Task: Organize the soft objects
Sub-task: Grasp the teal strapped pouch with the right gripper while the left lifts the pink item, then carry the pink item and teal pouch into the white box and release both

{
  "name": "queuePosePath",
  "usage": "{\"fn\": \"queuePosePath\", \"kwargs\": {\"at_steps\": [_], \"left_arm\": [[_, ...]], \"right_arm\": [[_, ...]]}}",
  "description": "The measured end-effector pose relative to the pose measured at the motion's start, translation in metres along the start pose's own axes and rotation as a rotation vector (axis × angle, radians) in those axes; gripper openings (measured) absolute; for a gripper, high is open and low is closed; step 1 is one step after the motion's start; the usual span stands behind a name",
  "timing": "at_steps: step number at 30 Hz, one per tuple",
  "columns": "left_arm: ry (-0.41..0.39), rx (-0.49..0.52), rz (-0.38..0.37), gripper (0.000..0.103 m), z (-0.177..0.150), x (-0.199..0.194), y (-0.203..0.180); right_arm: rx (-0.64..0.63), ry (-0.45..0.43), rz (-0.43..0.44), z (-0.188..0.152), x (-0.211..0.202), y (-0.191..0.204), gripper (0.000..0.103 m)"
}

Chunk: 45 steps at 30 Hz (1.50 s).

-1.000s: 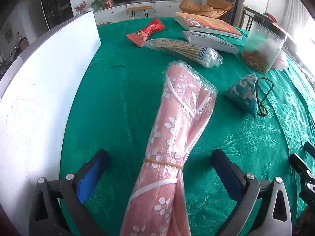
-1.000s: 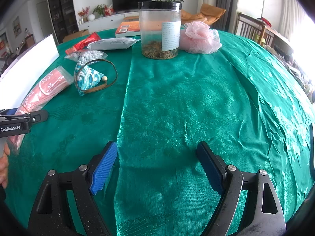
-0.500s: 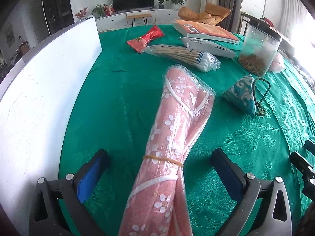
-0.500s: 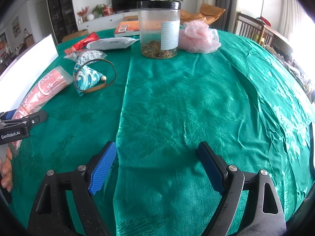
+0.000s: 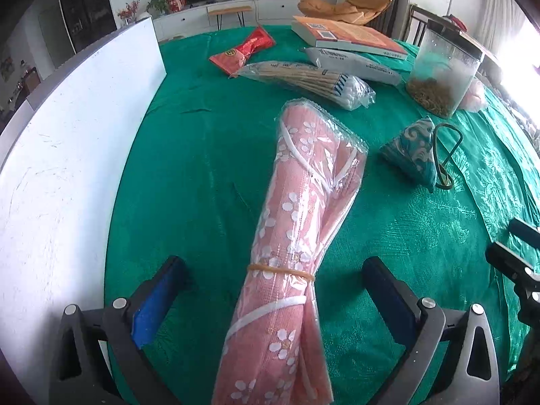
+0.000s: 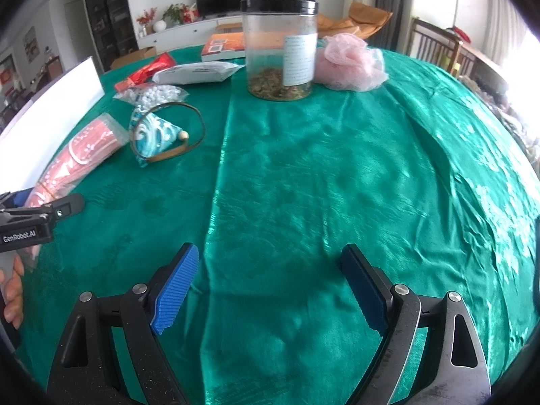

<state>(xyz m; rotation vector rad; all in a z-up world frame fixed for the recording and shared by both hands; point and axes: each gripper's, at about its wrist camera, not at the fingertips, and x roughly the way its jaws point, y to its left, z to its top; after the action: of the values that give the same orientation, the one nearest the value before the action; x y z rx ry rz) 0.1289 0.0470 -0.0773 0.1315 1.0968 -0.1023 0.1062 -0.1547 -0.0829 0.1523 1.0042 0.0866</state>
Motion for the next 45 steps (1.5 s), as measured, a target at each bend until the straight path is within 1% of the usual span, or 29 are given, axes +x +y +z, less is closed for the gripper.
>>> {"fn": "queuePosePath", "kwargs": {"at_steps": [1, 4, 6, 7, 9, 10, 11, 12, 14, 16, 19, 21, 23, 25, 27, 30, 32, 35, 36, 37, 38, 39, 40, 41, 42, 43, 44, 45], "left_arm": [[0.0, 0.003, 0.001, 0.1, 0.0, -0.001, 0.0], [-0.016, 0.013, -0.005, 0.084, 0.001, -0.004, 0.0], [-0.021, 0.019, -0.01, 0.061, 0.004, -0.007, -0.001], [-0.022, 0.024, -0.012, 0.055, 0.007, -0.007, -0.002], [-0.021, 0.032, -0.035, 0.029, 0.01, -0.008, -0.003], [-0.014, 0.023, -0.053, 0.027, 0.011, -0.008, -0.002], [-0.016, 0.005, -0.072, 0.026, 0.011, -0.011, 0.0], [-0.026, -0.016, -0.099, 0.025, 0.009, -0.015, 0.002], [-0.049, -0.054, -0.161, 0.024, 0.003, -0.024, 0.006], [-0.07, -0.081, -0.213, 0.024, -0.003, -0.034, 0.006], [-0.107, -0.11, -0.277, 0.024, -0.007, -0.053, 0.007], [-0.14, -0.128, -0.313, 0.024, -0.006, -0.071, 0.01], [-0.181, -0.15, -0.342, 0.024, -0.003, -0.093, 0.019], [-0.231, -0.171, -0.354, 0.024, -0.001, -0.119, 0.034], [-0.284, -0.19, -0.34, 0.024, 0.0, -0.147, 0.055], [-0.347, -0.207, -0.238, 0.024, -0.003, -0.183, 0.096], [-0.368, -0.232, -0.144, 0.024, -0.011, -0.202, 0.128], [-0.364, -0.275, 0.014, 0.025, -0.027, -0.218, 0.174], [-0.348, -0.293, 0.075, 0.03, -0.033, -0.218, 0.188], [-0.319, -0.308, 0.143, 0.037, -0.038, -0.216, 0.2], [-0.283, -0.319, 0.218, 0.066, -0.043, -0.211, 0.211], [-0.254, -0.332, 0.295, 0.097, -0.049, -0.206, 0.219], [-0.249, -0.344, 0.362, 0.103, -0.055, -0.203, 0.224], [-0.262, -0.353, 0.41, 0.103, -0.059, -0.203, 0.228], [-0.267, -0.356, 0.429, 0.103, -0.064, -0.202, 0.229], [-0.273, -0.361, 0.424, 0.103, -0.066, -0.2, 0.23], [-0.284, -0.37, 0.404, 0.103, -0.065, -0.2, 0.229], [-0.296, -0.377, 0.377, 0.103, -0.064, -0.198, 0.226]], "right_arm": [[-0.031, 0.006, 0.031, 0.011, 0.003, 0.007, 0.087], [-0.169, -0.028, 0.085, 0.047, 0.012, 0.037, 0.087], [-0.259, -0.024, 0.109, 0.07, 0.025, 0.058, 0.087], [-0.288, -0.014, 0.125, 0.078, 0.034, 0.066, 0.087], [-0.317, 0.043, 0.174, 0.089, 0.054, 0.077, 0.086], [-0.33, 0.077, 0.185, 0.09, 0.062, 0.08, 0.078], [-0.339, 0.085, 0.158, 0.09, 0.065, 0.08, 0.043], [-0.318, 0.084, 0.153, 0.09, 0.062, 0.076, 0.044], [-0.235, 0.077, 0.187, 0.087, 0.049, 0.059, 0.044], [-0.17, 0.05, 0.182, 0.08, 0.029, 0.04, 0.044], [-0.069, 0.038, 0.162, 0.069, 0.005, 0.012, 0.044], [-0.035, 0.033, 0.142, 0.065, -0.01, -0.001, 0.044], [-0.035, 0.018, 0.137, 0.067, -0.027, -0.003, 0.044], [-0.039, -0.004, 0.158, 0.074, -0.046, 0.005, 0.044], [-0.049, -0.041, 0.212, 0.087, -0.069, 0.026, 0.044], [-0.099, -0.106, 0.354, 0.11, -0.108, 0.079, 0.044], [-0.139, -0.13, 0.467, 0.122, -0.13, 0.122, 0.044], [-0.204, -0.138, 0.629, 0.133, -0.153, 0.19, 0.044], [-0.22, -0.131, 0.676, 0.134, -0.157, 0.21, 0.044], [-0.236, -0.119, 0.715, 0.134, -0.157, 0.228, 0.046], [-0.248, -0.104, 0.744, 0.133, -0.156, 0.245, 0.051], [-0.257, -0.084, 0.769, 0.132, -0.152, 0.258, 0.061], [-0.26, -0.069, 0.779, 0.13, -0.148, 0.267, 0.085], [-0.255, -0.071, 0.773, 0.127, -0.144, 0.269, 0.086], [-0.25, -0.072, 0.766, 0.123, -0.14, 0.268, 0.086], [-0.241, -0.074, 0.758, 0.12, -0.137, 0.261, 0.086], [-0.226, -0.08, 0.736, 0.116, -0.132, 0.251, 0.086], [-0.211, -0.088, 0.693, 0.112, -0.126, 0.238, 0.086]]}}
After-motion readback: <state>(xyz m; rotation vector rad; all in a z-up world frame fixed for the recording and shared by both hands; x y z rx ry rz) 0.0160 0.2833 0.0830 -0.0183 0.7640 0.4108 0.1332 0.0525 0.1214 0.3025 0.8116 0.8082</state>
